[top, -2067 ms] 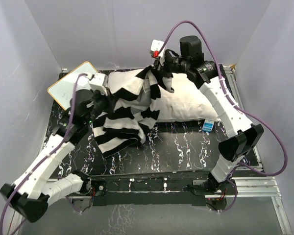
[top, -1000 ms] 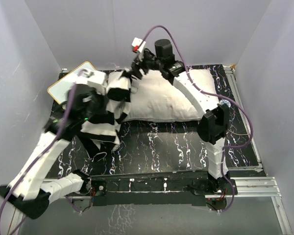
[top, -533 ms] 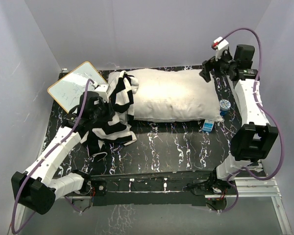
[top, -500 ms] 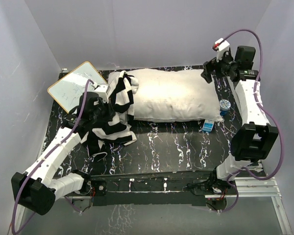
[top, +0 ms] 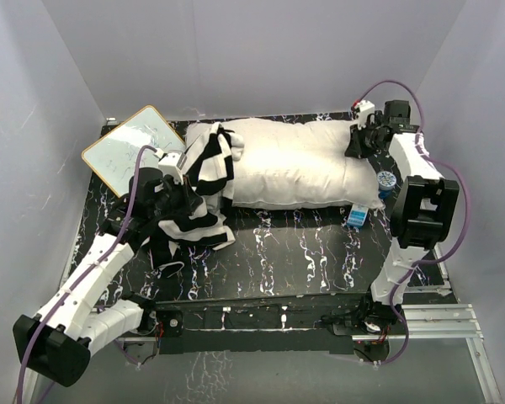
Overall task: Put the pillow into the pillowcase
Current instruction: Adjust the pillow at the center of the board.
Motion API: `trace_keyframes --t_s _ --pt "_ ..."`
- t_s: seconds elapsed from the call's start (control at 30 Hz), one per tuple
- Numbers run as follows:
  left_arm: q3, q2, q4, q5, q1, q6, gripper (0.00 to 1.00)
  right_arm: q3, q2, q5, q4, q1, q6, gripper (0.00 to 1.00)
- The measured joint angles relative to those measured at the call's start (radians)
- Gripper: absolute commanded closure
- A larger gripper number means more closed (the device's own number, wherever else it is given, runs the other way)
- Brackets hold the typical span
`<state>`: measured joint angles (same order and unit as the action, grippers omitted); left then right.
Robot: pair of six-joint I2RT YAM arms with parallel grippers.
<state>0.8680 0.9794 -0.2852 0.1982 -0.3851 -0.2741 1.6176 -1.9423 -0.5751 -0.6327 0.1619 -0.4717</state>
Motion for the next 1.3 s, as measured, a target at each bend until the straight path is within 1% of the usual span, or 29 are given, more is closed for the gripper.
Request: trace_keyframes --t_s 0.13,0.23,0.37,0.43,0.5,0.53,0.6,0.67,0.7,0.73,0.77,0.87,0.9,0.93,0.97,1.0,1.07,1.17,1.23,1.3 --pt "0.0 -0.02 0.0 0.001 0.001 0.0 1.0 0.055 0.054 0.077 -0.035 -0.002 -0.023 0.92" --pt "0.0 -0.022 0.001 0.005 0.002 0.0 1.0 0.138 0.098 0.143 -0.089 0.018 -0.054 0.92" --pt "0.0 -0.019 0.01 0.03 0.003 -0.003 1.0 0.225 0.175 0.196 -0.111 0.117 -0.101 0.92" --pt "0.0 -0.011 0.024 0.048 0.003 -0.008 1.0 0.217 0.227 0.225 -0.098 0.19 -0.127 0.92" --pt "0.0 0.006 0.037 0.067 0.003 -0.014 1.0 0.174 0.27 0.263 -0.072 0.246 -0.151 0.92" --pt "0.0 0.016 0.043 0.076 0.003 -0.017 1.0 0.141 0.289 0.289 -0.058 0.275 -0.163 0.88" --pt "0.0 0.041 0.052 0.096 0.003 -0.023 1.0 0.084 0.303 0.319 -0.04 0.31 -0.182 0.63" --pt "0.0 0.065 0.055 0.115 0.003 -0.029 1.0 0.035 0.302 0.328 -0.038 0.317 -0.199 0.39" --pt "0.0 0.079 0.054 0.125 0.003 -0.032 0.97 0.019 0.302 0.324 -0.041 0.316 -0.204 0.29" --pt "0.0 0.091 0.053 0.132 0.003 -0.033 0.89 0.01 0.302 0.306 -0.05 0.314 -0.216 0.2" --pt "0.001 0.102 0.049 0.137 0.003 -0.034 0.79 0.008 0.302 0.282 -0.06 0.313 -0.227 0.14" --pt "0.026 0.123 0.01 0.135 0.003 -0.026 0.48 0.032 0.311 0.159 -0.112 0.304 -0.256 0.02" --pt "0.045 0.126 -0.013 0.123 0.003 -0.021 0.39 0.051 0.315 0.106 -0.137 0.294 -0.265 0.0" --pt "0.068 0.126 -0.04 0.102 0.003 -0.013 0.34 0.067 0.324 0.042 -0.158 0.279 -0.274 0.01" --pt "0.095 0.123 -0.066 0.075 0.003 -0.004 0.32 0.073 0.338 -0.021 -0.169 0.255 -0.284 0.01" --pt "0.126 0.119 -0.093 0.046 0.003 0.003 0.31 0.073 0.362 -0.098 -0.179 0.214 -0.292 0.01" --pt "0.189 0.102 -0.14 -0.005 0.003 0.018 0.31 0.051 0.409 -0.198 -0.166 0.116 -0.308 0.01" --pt "0.293 0.091 -0.195 -0.037 0.004 0.035 0.32 -0.023 0.482 -0.323 -0.111 -0.111 -0.323 0.01" --pt "0.353 0.104 -0.206 -0.034 0.004 0.039 0.32 -0.022 0.466 -0.372 -0.082 -0.268 -0.33 0.01" --pt "0.393 0.142 -0.206 -0.023 0.004 0.039 0.29 0.006 0.407 -0.371 -0.055 -0.352 -0.332 0.01"
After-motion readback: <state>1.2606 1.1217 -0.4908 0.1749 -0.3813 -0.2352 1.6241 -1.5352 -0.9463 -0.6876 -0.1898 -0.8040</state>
